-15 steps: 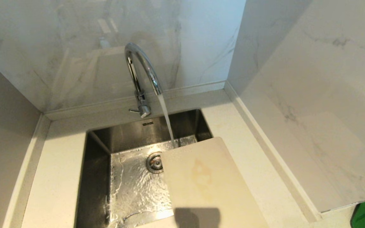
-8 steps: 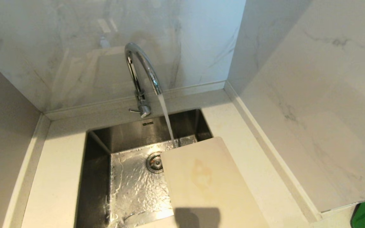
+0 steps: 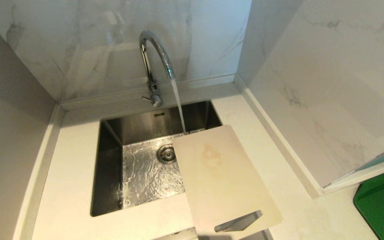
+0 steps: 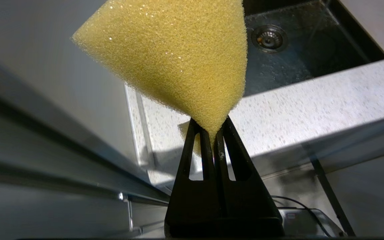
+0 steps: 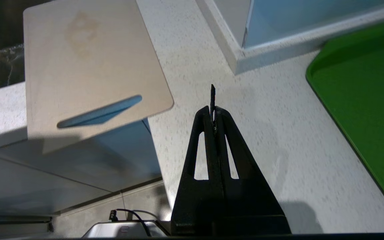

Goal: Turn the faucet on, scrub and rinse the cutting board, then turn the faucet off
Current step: Pick up the cutting board

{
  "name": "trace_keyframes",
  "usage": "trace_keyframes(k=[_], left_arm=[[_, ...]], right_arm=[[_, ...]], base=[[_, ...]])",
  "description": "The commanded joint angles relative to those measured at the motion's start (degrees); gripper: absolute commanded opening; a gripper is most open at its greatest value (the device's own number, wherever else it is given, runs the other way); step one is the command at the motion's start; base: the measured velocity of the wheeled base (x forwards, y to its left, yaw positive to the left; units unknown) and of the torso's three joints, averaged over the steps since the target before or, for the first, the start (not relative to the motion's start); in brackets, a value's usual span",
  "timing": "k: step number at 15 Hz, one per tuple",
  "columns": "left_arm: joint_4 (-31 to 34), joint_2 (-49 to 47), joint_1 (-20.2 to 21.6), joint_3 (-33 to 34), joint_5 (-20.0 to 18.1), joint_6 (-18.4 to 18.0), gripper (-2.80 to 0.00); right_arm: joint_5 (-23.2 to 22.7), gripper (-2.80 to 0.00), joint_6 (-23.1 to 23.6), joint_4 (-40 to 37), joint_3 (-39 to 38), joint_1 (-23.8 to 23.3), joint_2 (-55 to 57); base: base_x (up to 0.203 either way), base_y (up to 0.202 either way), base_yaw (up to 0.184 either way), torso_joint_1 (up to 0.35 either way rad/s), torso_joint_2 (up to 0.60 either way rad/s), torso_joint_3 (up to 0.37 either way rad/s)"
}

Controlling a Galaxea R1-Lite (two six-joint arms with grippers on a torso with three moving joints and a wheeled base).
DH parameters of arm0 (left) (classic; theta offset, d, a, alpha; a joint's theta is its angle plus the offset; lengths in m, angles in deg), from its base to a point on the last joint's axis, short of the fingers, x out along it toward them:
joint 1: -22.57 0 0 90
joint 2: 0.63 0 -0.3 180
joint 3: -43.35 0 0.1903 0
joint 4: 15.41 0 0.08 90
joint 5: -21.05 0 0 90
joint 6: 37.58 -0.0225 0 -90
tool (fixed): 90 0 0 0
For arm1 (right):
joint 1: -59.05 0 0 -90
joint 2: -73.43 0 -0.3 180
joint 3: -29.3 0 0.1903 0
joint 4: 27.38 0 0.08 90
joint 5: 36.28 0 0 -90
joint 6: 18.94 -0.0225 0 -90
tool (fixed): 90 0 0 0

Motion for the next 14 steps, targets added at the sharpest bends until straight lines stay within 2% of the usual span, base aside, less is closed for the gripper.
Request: trace_keyframes(k=[1, 6, 12, 14], left_arm=[[0.1, -0.1, 0.1, 0.0, 0.0, 0.0, -2.80], [0.1, -0.1, 0.0, 0.0, 0.0, 0.2, -2.80], [0.1, -0.1, 0.1, 0.0, 0.0, 0.2, -2.80], [0.1, -0.1, 0.1, 0.0, 0.0, 0.2, -2.80]], right_arm=[[0.0, -2.80, 0.0, 0.0, -0.1, 0.0, -0.1], [0.0, -2.80, 0.0, 0.0, -0.1, 0.0, -0.1], [0.0, -2.80, 0.2, 0.1, -0.1, 0.0, -0.1], [-0.3, -2.80, 1.7, 0.1, -0.1, 0.0, -0.1]], base=[[-0.178, 0.000, -0.013, 0.002, 0.00, 0.002], [-0.168, 0.000, -0.014, 0.001, 0.00, 0.001], [-0.010, 0.000, -0.004, 0.000, 0.00, 0.001], [0.000, 0.000, 0.000, 0.000, 0.00, 0.000]])
